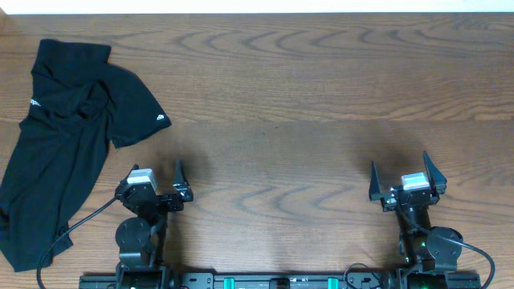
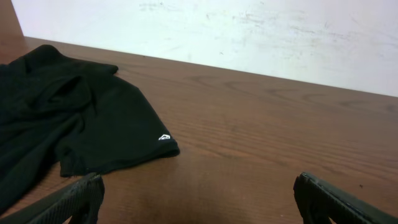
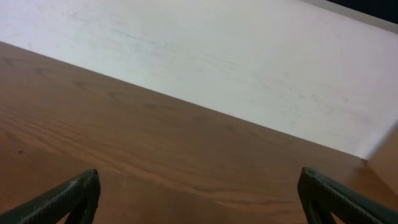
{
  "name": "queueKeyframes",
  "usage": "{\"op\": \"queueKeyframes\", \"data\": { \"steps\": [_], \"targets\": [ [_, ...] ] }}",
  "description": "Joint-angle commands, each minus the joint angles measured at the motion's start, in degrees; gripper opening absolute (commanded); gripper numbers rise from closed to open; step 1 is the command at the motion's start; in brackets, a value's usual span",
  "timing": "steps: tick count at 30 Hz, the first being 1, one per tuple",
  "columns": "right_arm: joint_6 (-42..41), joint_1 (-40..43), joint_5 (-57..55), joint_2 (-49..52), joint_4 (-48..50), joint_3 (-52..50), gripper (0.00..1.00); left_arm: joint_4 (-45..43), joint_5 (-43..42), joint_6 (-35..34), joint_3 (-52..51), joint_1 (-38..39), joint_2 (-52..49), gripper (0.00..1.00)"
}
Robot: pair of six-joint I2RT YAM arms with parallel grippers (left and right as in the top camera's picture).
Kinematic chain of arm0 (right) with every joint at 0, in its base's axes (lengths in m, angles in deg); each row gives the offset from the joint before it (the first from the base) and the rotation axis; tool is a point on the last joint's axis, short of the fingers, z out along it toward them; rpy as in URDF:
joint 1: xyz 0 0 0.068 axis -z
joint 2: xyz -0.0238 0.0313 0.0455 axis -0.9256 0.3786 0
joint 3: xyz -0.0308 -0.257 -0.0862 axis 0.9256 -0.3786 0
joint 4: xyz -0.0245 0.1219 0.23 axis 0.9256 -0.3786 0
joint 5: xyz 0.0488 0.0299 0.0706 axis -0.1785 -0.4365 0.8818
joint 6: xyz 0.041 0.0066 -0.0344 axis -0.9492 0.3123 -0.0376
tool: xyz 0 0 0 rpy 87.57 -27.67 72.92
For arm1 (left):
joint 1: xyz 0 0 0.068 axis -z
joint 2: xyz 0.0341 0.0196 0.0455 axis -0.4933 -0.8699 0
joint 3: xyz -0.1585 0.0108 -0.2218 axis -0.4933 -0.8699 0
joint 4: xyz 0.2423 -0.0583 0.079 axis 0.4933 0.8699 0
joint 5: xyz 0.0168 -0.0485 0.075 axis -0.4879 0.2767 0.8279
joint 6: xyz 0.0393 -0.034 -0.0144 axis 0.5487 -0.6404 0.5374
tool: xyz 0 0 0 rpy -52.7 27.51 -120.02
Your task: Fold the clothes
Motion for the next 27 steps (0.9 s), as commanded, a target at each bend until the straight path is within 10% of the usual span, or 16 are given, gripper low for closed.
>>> {"op": "queueKeyframes", "data": {
  "steps": [1, 17, 27],
  "targets": [
    [0.7, 0.3, 0.5, 0.0, 0.2, -0.1, 0.99, 2.4, 2.4, 0.9, -0.6, 0.1, 0.0, 0.98],
    [-1.7, 0.3, 1.0, 5.7, 8.4, 3.5, 0.99, 1.2, 3.5, 0.6, 5.9, 0.1, -3.4, 0.98],
    [-1.9, 0.3, 12.7, 40.3, 7.0, 27.4, 0.99, 8.3, 4.9, 2.6, 28.6, -0.6, -31.3, 0.98]
  ]
}}
